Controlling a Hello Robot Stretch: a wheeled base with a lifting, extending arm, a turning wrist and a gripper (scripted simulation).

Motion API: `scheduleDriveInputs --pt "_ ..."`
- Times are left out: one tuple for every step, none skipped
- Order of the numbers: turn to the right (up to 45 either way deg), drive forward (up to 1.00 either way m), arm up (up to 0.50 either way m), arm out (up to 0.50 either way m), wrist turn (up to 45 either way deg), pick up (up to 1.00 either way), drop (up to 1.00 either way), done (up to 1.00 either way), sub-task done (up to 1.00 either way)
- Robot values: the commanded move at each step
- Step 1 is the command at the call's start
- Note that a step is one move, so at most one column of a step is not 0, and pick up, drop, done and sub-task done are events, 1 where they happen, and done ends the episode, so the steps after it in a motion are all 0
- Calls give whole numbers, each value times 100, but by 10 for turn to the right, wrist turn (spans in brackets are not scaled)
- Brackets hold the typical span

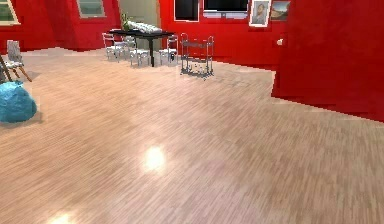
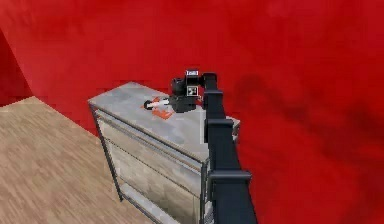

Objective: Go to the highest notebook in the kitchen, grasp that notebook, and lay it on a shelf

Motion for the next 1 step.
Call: scheduleDriveInputs --pt "0 0 0 0 0 0 0 100 0"
